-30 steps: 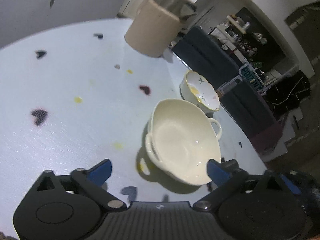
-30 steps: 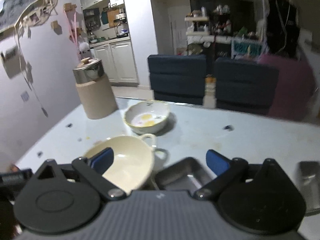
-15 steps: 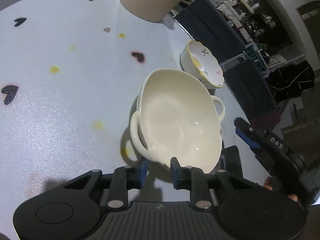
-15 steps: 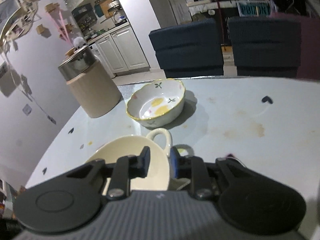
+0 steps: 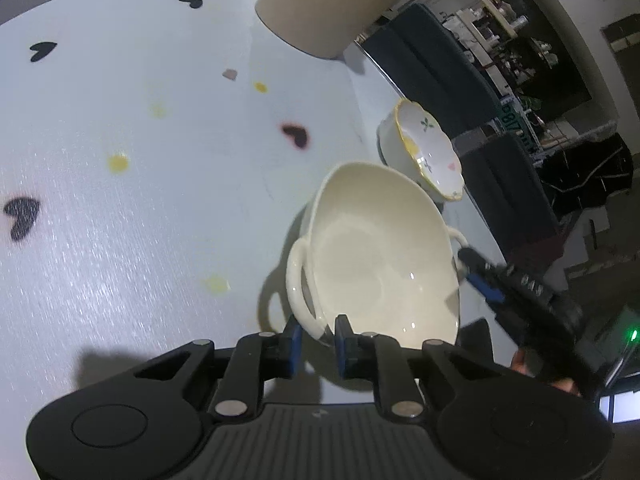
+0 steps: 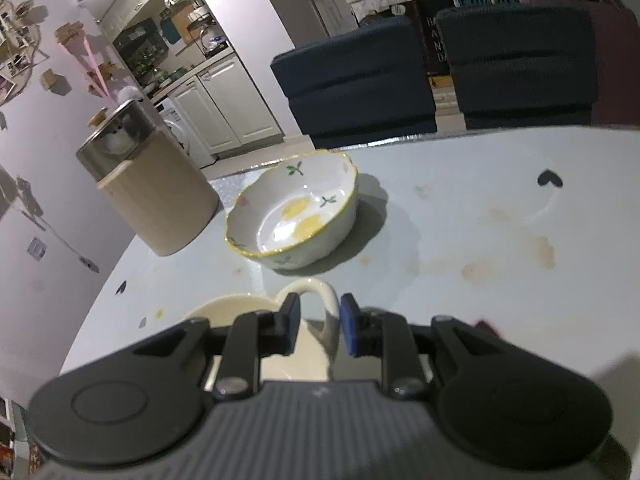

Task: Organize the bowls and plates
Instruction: 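Lift the cream two-handled bowl off the table with both grippers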

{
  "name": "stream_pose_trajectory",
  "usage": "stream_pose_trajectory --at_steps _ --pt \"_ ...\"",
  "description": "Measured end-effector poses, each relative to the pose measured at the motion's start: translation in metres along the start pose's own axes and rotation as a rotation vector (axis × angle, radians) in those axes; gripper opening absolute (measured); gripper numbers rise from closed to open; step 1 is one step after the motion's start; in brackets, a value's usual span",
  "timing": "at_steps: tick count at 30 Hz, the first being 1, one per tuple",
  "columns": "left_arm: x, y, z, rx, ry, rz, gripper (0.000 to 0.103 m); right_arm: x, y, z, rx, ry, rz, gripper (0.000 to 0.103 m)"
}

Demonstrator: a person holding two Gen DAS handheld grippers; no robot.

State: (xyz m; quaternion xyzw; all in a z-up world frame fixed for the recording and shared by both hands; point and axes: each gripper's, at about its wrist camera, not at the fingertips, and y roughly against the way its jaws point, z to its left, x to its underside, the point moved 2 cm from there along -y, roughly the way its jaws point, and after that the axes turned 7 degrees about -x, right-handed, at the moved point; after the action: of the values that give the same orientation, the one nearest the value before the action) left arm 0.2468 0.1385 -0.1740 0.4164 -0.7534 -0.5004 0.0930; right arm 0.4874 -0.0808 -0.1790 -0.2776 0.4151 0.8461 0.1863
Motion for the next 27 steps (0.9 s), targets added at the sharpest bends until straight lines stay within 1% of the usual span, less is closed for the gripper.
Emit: stream_pose_trajectory --at_steps 1,2,3,9,13,16,19,22,25,27 --pt "-0.003 0.0 0.001 -0.003 0.001 0.001 0.018 0.001 -0.001 -0.001 0.001 0.001 0.008 0.027" --pt "-0.006 0.0 0.001 -0.006 -0.002 0.001 0.018 0.002 -0.002 -0.001 0.01 0.005 0.017 0.022" --pt "-0.009 -0.001 0.001 -0.013 -0.009 -0.001 0.018 0.003 -0.002 -0.001 0.028 0.014 0.018 0.011" --pt "-0.031 -0.002 0.002 -0.055 -0.048 -0.014 0.017 0.009 0.008 0.004 0.061 0.044 0.065 0.013" --pt "-0.05 -0.003 0.009 -0.067 -0.073 -0.027 0.016 0.017 0.017 0.009 0.06 0.062 0.102 0.015" --pt "-0.06 -0.002 0.011 -0.095 -0.126 -0.06 0.016 0.025 0.022 0.017 0.055 0.071 0.137 0.017" --pt "-0.068 -0.001 0.013 -0.128 -0.204 -0.097 0.017 0.036 0.027 0.029 0.041 0.11 0.195 0.019" --pt "-0.073 -0.001 0.012 -0.126 -0.247 -0.1 0.018 0.044 0.032 0.037 0.014 0.138 0.248 0.021" --pt "-0.074 -0.002 0.01 -0.131 -0.299 -0.091 0.018 0.044 0.033 0.033 -0.003 0.078 0.253 0.022" --pt "-0.076 -0.002 0.01 -0.132 -0.333 -0.085 0.019 0.042 0.031 0.026 -0.023 0.015 0.245 0.025"
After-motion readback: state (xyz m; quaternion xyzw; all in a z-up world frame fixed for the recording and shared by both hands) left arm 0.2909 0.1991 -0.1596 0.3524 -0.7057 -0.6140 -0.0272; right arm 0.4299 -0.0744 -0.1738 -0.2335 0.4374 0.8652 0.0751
